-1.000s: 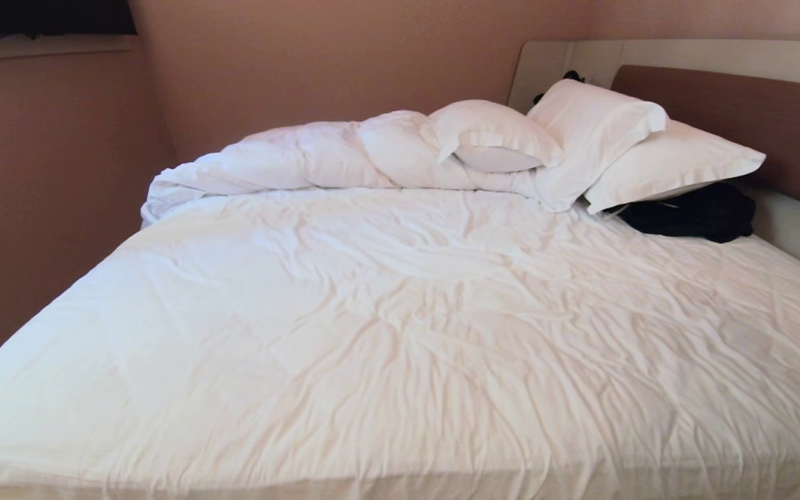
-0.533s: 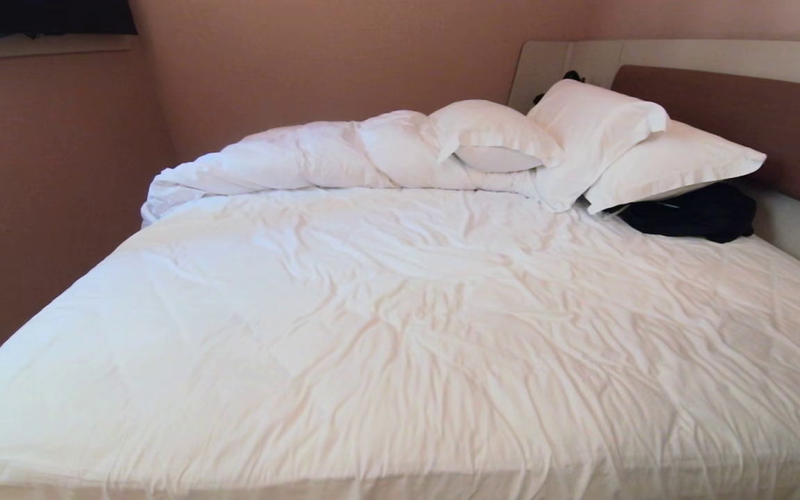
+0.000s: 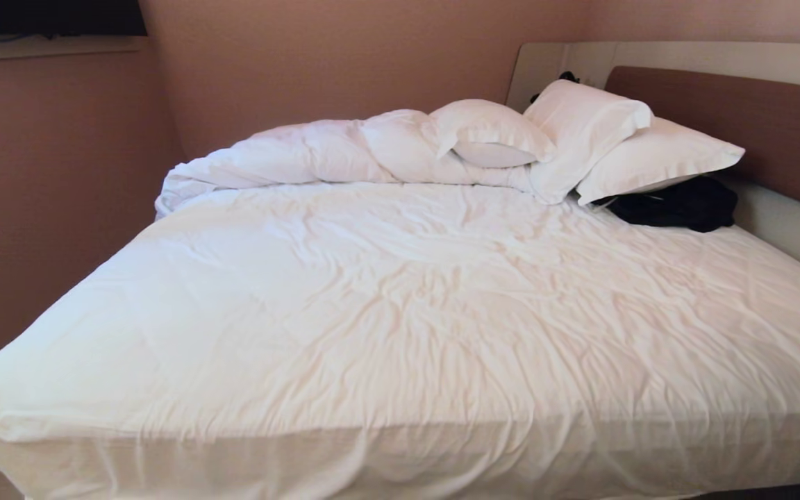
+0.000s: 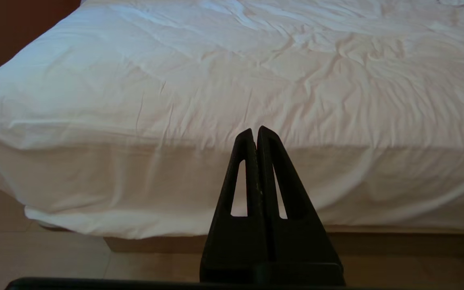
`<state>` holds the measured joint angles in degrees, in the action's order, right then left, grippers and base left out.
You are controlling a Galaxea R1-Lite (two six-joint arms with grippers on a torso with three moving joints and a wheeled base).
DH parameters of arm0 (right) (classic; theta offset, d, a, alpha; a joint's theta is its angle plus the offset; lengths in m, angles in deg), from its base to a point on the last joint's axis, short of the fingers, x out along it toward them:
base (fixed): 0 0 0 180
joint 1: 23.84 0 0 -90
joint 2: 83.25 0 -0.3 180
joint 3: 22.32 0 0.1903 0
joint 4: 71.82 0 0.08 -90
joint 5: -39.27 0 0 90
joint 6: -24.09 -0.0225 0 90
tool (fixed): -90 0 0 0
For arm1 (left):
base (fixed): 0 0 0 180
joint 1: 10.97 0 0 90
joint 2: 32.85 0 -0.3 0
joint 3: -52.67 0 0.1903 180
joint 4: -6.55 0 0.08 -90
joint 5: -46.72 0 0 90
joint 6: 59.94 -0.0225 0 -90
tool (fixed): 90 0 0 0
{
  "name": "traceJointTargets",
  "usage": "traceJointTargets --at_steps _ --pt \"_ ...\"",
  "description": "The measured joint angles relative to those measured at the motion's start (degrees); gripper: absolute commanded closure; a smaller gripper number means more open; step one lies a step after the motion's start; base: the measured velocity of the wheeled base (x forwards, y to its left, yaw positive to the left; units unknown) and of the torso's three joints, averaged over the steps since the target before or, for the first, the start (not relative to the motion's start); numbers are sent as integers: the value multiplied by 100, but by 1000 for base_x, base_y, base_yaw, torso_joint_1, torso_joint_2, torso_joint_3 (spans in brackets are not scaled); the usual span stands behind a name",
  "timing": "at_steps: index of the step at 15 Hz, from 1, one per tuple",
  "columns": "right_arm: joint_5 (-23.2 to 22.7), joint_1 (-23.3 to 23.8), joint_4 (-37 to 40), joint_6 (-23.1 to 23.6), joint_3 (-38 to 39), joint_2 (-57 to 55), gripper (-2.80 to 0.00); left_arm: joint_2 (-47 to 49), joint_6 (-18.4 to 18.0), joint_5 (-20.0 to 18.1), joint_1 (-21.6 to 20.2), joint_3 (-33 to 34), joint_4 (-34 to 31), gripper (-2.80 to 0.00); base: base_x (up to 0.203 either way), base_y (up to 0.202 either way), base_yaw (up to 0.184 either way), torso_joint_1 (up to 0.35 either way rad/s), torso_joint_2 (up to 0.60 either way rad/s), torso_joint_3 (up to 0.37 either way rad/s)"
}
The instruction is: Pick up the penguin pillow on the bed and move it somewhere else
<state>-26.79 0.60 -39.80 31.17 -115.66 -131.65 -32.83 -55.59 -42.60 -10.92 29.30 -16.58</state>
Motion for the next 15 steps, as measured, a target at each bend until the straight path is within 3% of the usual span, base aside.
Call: traceJointTargets --at_steps 7,15 --pt "5 0 5 1 96 55 0 0 0 0 -5 0 0 0 -172 0 0 -1 2 3" --pt "404 0 -23 407 324 204 0 0 0 0 -5 0 0 0 0 0 0 0 0 0"
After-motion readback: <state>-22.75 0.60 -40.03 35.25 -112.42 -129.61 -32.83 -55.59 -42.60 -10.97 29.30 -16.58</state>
